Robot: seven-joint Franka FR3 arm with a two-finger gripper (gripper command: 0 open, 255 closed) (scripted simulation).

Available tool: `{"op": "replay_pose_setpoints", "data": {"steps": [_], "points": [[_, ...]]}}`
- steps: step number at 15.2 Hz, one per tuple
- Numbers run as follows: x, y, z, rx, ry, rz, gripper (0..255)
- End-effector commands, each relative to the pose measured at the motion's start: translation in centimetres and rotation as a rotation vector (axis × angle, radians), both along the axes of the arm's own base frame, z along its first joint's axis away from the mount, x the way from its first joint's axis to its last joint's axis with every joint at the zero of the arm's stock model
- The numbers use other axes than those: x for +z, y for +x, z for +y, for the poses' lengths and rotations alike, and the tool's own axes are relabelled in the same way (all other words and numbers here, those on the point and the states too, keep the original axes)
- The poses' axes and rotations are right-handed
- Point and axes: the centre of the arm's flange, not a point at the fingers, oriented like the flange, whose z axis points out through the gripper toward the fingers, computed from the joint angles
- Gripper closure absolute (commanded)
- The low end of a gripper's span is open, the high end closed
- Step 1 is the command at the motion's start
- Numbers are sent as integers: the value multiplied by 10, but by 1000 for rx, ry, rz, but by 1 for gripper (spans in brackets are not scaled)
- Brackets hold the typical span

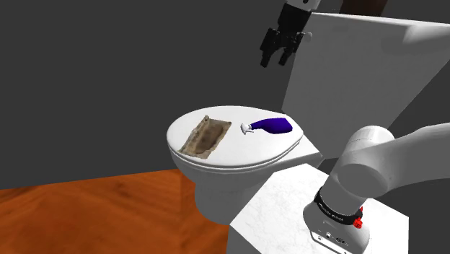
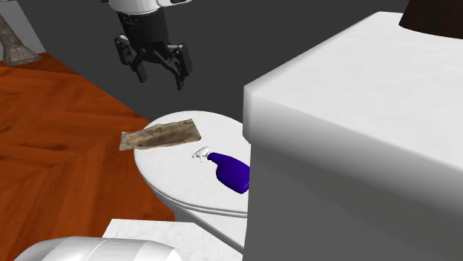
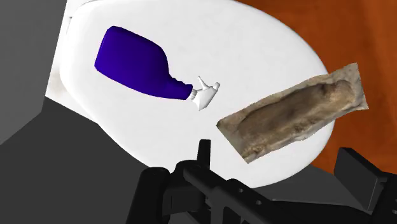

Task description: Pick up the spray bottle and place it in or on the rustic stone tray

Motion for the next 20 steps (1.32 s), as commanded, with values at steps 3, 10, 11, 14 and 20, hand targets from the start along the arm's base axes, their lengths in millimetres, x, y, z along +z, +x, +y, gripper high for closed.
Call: {"op": "replay_pose_setpoints", "data": {"steps": [3, 10, 11, 14, 20], "points": [[-24, 5, -9, 80, -20, 13, 0], [-107, 28, -41, 359, -90, 58, 0], [-119, 31, -45, 399, -100, 64, 0], [-154, 43, -58, 518, -130, 84, 0], [-224, 68, -83, 758, -190, 122, 0]]}}
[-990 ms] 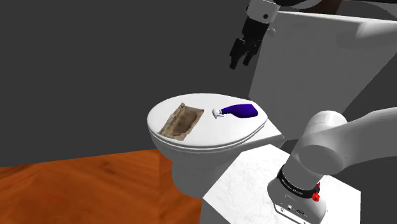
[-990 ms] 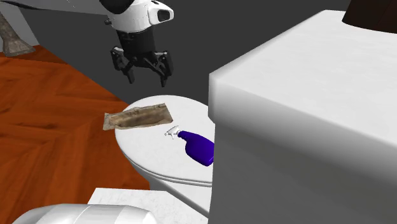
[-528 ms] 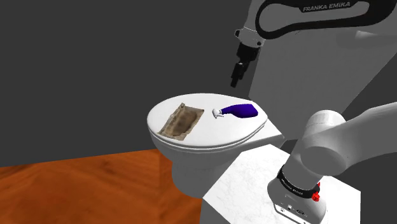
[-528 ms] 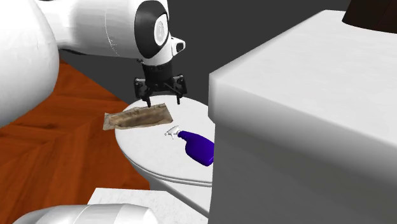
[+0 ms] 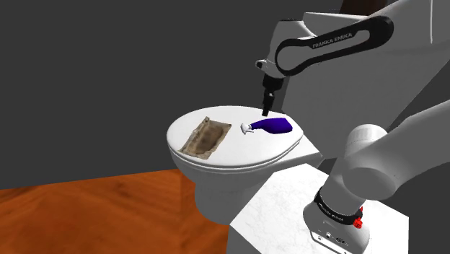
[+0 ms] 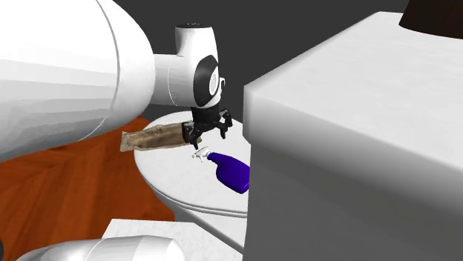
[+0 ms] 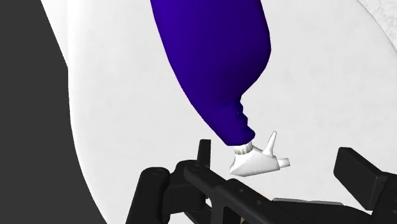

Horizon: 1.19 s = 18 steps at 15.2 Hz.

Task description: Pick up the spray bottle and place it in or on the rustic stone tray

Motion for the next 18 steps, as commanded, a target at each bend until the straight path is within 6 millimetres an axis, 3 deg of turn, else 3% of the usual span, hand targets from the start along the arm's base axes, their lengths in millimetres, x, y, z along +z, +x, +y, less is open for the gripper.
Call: {"op": "replay_pose_setpoints", "data": {"steps": [1, 5, 13, 18], "points": [[-21, 10, -6, 86, -22, 12, 0], [-67, 29, -21, 246, -61, 38, 0], [-109, 32, -24, 253, -63, 39, 0], [-109, 32, -24, 253, -63, 39, 0]]}}
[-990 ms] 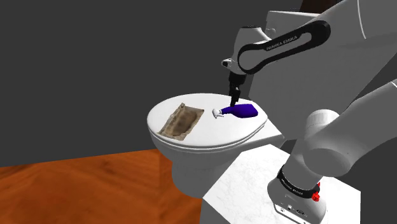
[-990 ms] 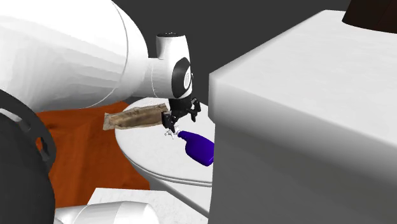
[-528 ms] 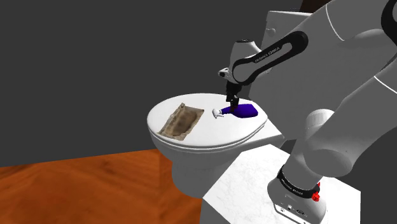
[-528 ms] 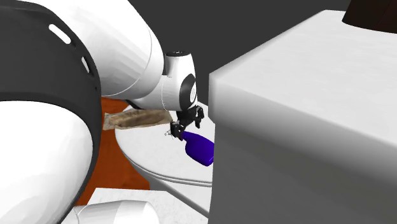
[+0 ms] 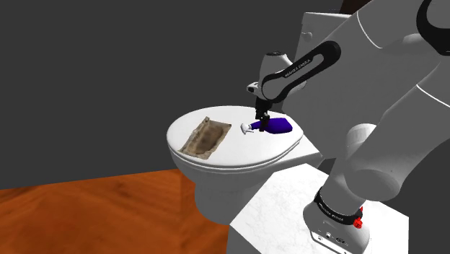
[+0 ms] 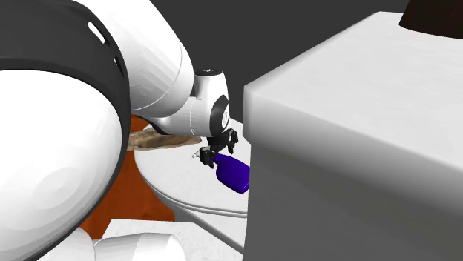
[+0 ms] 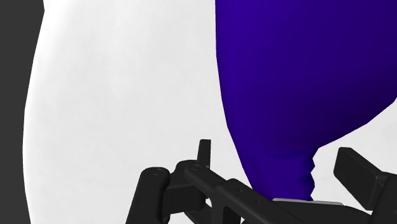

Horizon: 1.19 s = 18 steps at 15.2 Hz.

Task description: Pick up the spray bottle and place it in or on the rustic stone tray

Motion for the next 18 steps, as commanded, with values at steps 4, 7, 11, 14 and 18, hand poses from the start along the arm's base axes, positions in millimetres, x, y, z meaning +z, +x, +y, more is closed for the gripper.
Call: {"op": "replay_pose_setpoints", "data": {"steps": [4, 7, 11, 14, 18], "points": [[0, 0, 0, 0, 0, 0, 255], [0, 0, 0, 0, 0, 0, 255], [0, 0, 0, 0, 0, 0, 255], [5, 0, 0, 0, 0, 0, 255], [26, 0, 0, 0, 0, 0, 255]]}}
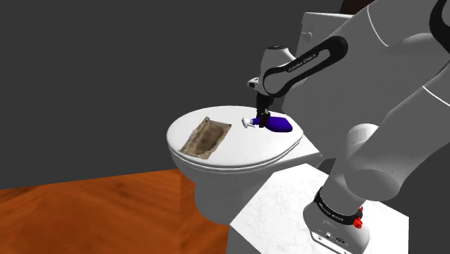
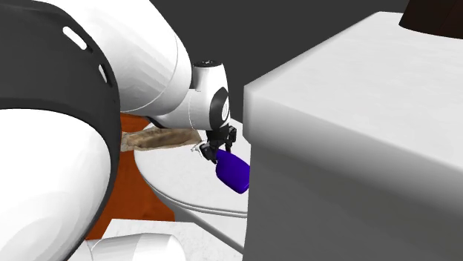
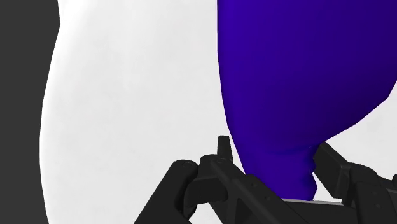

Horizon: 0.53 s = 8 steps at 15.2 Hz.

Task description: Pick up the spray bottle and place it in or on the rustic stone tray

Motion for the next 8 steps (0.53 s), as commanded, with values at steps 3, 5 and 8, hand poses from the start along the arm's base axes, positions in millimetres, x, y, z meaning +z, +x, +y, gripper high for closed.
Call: {"op": "replay_pose_setpoints", "data": {"steps": [3, 5, 8], "points": [[21, 1, -1, 0, 0, 0, 255], [31, 1, -1, 0, 0, 0, 255], [47, 1, -1, 0, 0, 0, 255]]}}
